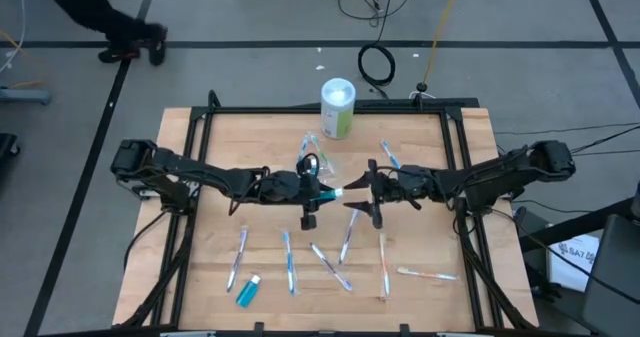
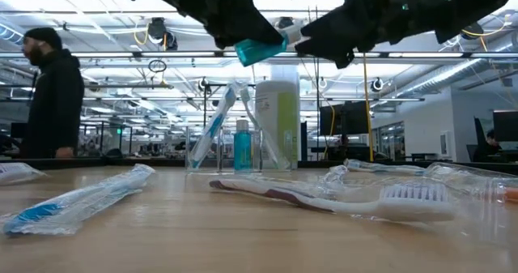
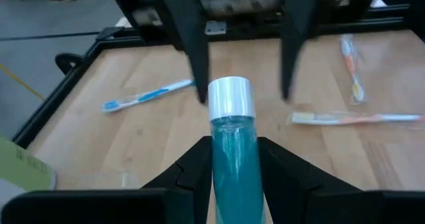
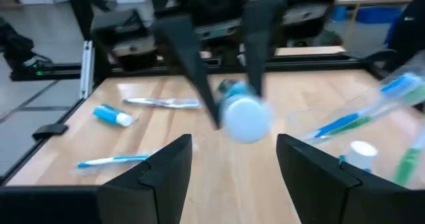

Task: Pick & Place toothbrushing station
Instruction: Put the top blue mouthwash into the transparent organizer

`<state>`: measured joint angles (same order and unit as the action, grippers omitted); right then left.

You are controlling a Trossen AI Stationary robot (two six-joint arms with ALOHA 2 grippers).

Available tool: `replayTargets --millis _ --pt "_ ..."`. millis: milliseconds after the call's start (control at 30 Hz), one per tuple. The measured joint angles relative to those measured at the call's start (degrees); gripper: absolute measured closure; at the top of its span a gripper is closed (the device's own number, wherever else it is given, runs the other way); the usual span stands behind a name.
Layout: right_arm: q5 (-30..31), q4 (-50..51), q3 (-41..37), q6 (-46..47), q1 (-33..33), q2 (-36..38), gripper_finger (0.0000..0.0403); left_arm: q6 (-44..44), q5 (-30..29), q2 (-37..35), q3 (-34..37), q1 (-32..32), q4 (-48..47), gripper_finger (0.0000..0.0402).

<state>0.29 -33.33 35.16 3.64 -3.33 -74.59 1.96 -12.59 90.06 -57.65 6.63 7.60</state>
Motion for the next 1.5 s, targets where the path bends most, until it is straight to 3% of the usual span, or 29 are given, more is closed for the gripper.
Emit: replayTargets --millis 200,500,1333,1500 --pt "-0.50 -8.27 -0.02 -3.67 0.00 -4.60 0.0183 1.37 -0.06 0.00 0.00 -0.22 0.67 0.0289" --pt "-0.43 -10.12 -0.02 -5.84 0.70 -4.68 0.0163 1.94 -0.08 0.00 0.00 -0.28 0.12 0.0289" --pt "-0.34 -11.07 -0.02 -5.81 0.72 -4.69 0.0295 3.62 -0.12 0.00 -0.07 -1.25 0.45 0.0289" --pt "-0.39 -11.05 -0.02 -5.81 0.72 -4.69 0.0303 3.77 -0.14 0.00 -0.07 -1.25 0.45 0.0289"
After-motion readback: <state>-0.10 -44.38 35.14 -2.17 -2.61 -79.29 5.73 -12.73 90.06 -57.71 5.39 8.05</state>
